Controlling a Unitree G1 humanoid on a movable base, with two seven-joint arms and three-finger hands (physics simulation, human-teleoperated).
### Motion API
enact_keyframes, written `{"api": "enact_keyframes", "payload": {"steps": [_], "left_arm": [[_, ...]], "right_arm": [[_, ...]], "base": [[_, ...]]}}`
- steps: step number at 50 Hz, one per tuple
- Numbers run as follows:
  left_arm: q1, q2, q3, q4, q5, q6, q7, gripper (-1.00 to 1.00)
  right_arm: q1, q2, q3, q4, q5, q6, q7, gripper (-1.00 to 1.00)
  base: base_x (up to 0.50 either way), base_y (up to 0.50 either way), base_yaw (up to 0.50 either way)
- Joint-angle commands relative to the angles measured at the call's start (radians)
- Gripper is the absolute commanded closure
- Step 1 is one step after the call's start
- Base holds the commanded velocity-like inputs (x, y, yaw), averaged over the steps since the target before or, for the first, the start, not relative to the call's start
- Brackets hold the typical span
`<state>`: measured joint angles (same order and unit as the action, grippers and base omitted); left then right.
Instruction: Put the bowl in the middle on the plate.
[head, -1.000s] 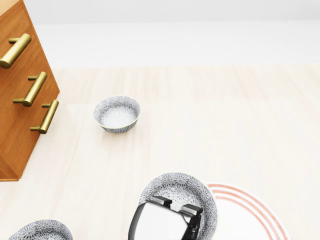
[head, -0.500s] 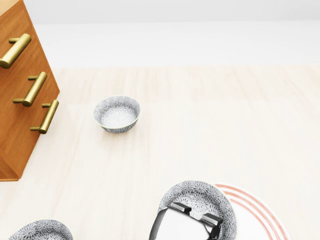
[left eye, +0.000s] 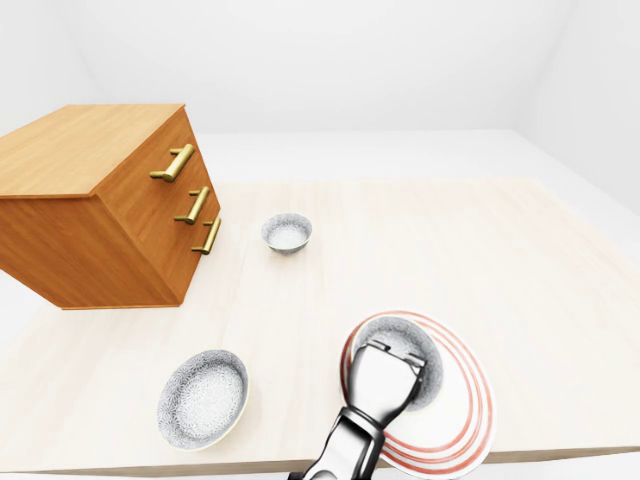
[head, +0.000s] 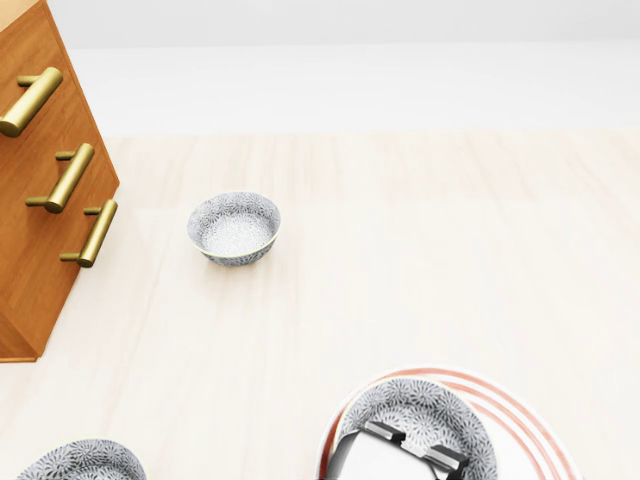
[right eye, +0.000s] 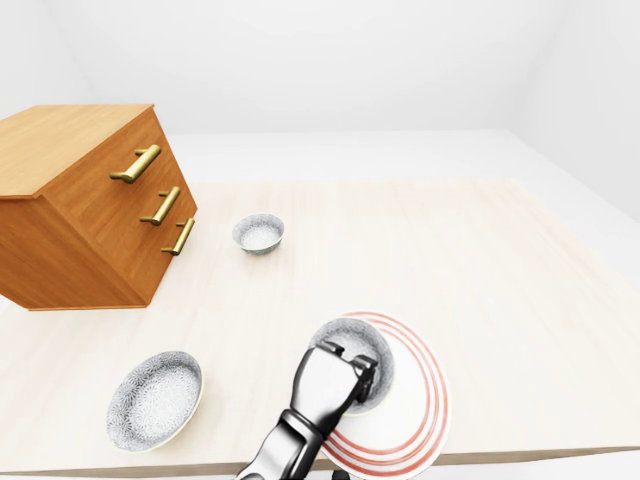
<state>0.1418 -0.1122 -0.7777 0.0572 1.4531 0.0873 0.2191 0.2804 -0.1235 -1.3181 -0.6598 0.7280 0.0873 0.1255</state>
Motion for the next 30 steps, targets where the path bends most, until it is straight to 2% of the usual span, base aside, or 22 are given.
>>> {"api": "enact_keyframes", "payload": {"steps": [1, 17, 26, 30], "left_arm": [[0.009, -0.002, -0.031, 0.019, -0.050, 0.000, 0.052, 1.00], [0.009, -0.008, -0.061, 0.004, -0.099, 0.000, 0.036, 1.00], [-0.010, -0.035, -0.077, 0.031, -0.111, 0.000, 0.020, 1.00], [-0.030, -0.053, -0.066, 0.071, -0.112, 0.000, 0.029, 1.00]], "right_arm": [[0.001, -0.002, -0.003, -0.003, 0.005, 0.000, -0.002, -1.00], [0.001, -0.004, -0.008, -0.010, 0.010, 0.000, -0.005, -1.00], [-0.001, -0.007, -0.008, -0.006, 0.010, 0.000, -0.003, -1.00], [0.000, -0.008, -0.011, -0.009, 0.015, 0.000, -0.005, -1.00]], "base": [[0.00, 0.00, 0.00], [0.00, 0.00, 0.00], [0.00, 0.00, 0.00], [0.00, 0.00, 0.00]]}}
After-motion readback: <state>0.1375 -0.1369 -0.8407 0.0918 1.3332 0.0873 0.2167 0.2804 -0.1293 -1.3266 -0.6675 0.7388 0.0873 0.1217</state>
